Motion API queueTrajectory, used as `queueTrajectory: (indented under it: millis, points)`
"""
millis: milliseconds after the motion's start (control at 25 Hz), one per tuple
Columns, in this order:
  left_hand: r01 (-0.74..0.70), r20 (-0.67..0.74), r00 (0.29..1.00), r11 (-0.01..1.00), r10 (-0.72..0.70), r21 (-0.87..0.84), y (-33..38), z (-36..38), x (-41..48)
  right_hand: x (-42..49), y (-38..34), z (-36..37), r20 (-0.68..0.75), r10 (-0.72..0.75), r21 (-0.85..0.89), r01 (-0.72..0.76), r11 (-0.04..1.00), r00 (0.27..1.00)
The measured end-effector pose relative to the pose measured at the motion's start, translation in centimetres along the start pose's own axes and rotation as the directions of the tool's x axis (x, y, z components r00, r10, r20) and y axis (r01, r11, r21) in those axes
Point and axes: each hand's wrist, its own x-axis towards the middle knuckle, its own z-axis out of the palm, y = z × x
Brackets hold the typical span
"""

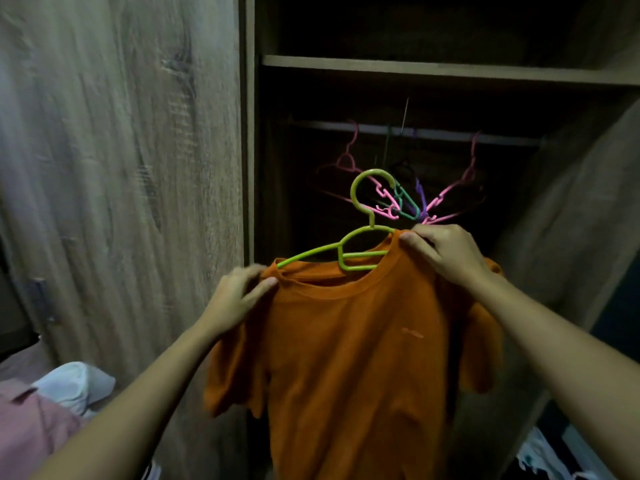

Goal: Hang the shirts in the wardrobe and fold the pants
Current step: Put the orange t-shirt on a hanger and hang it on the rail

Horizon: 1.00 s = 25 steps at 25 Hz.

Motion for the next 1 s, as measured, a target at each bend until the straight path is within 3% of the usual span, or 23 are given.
queueTrajectory:
  millis: [240,520,720,840,920,1000]
  points:
    - [-0.108,0.034,0.994,0.994,0.108,0.003,2.5,-0.3,1.2,-0.9,-0.6,0.7,0.028,0.037,-0.006,-0.037,0.999,0.999]
    - [-0.208,0.072,0.976,0.978,0.207,0.011,4.9,-1.3,2.7,-0.6,-2.0,0.6,0.09,0.052,0.105,-0.061,0.993,0.995]
    - [-0.148,0.019,0.989,0.989,0.147,0.029,4.8,-5.5,3.7,-1.5,0.5,-0.4,-0.03,0.312,0.154,-0.304,0.94,0.95]
    - [-0.151,0.033,0.988,0.985,0.148,0.079,5.3,-7.0,4.2,-1.5,-0.1,-0.8,0.084,0.228,0.269,-0.243,0.932,0.97]
    - [-0.17,0.022,0.985,0.982,0.169,0.086,5.6,-7.4,4.3,-0.8,-1.6,-0.9,0.181,0.192,0.194,-0.227,0.954,0.964]
    - [-0.184,-0.003,0.983,0.976,0.186,0.12,5.6,-7.6,4.2,-0.1,-2.6,-0.4,0.154,0.186,0.117,-0.205,0.972,0.97]
